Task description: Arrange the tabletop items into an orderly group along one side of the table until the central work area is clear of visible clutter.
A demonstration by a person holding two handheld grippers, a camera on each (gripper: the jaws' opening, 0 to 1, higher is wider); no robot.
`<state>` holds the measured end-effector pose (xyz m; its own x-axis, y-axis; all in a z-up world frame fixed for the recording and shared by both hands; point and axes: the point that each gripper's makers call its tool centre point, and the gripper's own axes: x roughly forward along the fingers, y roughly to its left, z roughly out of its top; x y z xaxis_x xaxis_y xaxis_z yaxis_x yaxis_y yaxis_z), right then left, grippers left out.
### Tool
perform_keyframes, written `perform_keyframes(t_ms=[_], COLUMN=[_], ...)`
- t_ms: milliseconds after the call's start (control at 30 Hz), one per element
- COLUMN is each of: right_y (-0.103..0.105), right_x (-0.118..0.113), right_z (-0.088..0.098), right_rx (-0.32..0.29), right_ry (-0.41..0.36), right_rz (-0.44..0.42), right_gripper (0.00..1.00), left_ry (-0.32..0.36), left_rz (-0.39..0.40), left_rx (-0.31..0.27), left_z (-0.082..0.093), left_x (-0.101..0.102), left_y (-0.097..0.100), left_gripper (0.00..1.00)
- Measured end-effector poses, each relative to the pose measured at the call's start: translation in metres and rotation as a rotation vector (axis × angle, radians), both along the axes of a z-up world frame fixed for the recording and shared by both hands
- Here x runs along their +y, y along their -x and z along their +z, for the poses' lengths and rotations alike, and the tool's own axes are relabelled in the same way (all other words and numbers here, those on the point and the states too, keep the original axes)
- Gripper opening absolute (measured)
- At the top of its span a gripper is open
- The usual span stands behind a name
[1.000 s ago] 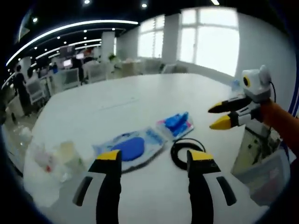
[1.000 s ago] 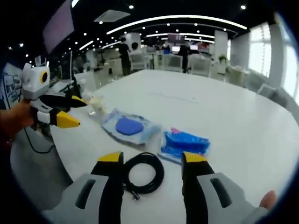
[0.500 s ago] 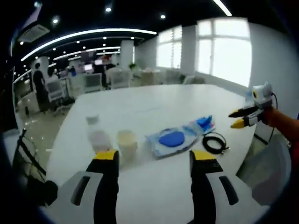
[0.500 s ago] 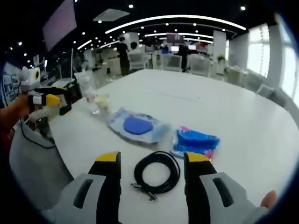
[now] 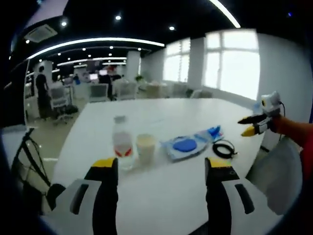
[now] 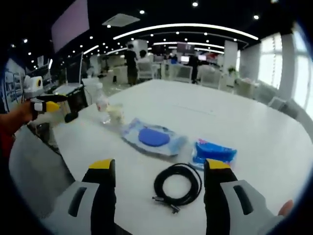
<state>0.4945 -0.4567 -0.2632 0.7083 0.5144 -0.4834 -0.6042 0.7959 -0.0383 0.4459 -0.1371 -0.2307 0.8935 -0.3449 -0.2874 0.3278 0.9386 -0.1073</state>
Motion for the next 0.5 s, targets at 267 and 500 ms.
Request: perform_keyframes(t_ms=[267,500], right_y=[-0.011,-0.013], right_x=[-0.021,-0.019], right_z=[0.007,0.026], right_rx=[-0.025,-0.107], right_ry=[-0.066,-0.135], right_rz=[-0.101,-0.142], right_gripper=[0.95,1.0], left_ry=[-0.009,0.054], left_rz=[0.004,0.027], left_rx=[0.019,0.107], left_z=[0.001,-0.014], left_x=[-0.035,-0.036], left_y=[0.008,0.008], left_gripper=[0.82,0.99])
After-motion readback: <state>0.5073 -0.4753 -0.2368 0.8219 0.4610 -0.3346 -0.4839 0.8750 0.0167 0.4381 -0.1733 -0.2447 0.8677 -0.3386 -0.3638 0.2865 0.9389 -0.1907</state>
